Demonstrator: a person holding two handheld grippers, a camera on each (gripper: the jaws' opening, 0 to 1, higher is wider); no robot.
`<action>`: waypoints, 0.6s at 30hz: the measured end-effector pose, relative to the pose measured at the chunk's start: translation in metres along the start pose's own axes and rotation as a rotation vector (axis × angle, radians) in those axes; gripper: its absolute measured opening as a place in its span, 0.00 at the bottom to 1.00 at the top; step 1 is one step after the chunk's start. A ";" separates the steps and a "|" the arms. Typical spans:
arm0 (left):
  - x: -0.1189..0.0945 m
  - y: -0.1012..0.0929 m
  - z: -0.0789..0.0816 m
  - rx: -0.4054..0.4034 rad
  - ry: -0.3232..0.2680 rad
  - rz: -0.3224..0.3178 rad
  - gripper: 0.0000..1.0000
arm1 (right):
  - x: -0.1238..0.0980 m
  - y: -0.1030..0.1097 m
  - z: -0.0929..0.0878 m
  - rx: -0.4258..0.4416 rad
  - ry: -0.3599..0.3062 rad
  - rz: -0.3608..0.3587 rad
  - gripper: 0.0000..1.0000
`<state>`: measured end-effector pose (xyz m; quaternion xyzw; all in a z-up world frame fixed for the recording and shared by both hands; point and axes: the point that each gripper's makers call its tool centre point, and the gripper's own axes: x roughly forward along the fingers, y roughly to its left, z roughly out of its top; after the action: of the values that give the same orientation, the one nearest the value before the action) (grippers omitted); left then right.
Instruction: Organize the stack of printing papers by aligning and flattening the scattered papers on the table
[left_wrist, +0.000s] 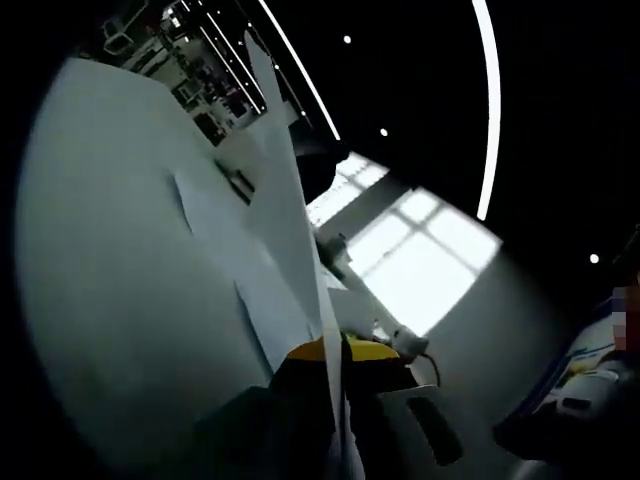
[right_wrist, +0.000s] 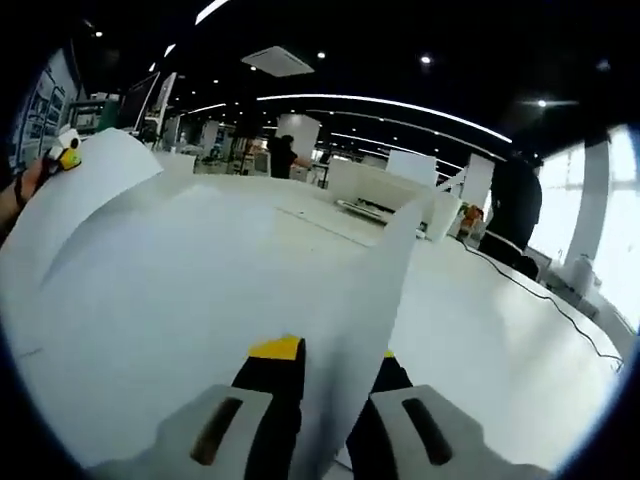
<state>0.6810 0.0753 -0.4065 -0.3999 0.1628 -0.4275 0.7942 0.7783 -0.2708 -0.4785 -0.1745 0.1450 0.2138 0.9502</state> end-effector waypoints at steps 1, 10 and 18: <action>0.000 0.000 0.000 -0.001 0.000 0.000 0.06 | 0.000 0.000 0.000 -0.004 0.000 0.001 0.05; 0.000 0.000 0.001 -0.018 0.001 -0.007 0.06 | -0.007 -0.005 0.011 0.088 -0.056 0.014 0.00; 0.000 0.002 0.002 -0.027 0.000 -0.009 0.06 | -0.013 -0.004 0.024 0.182 -0.111 0.042 0.00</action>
<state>0.6831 0.0773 -0.4068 -0.4114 0.1670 -0.4289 0.7867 0.7735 -0.2692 -0.4515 -0.0725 0.1146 0.2288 0.9640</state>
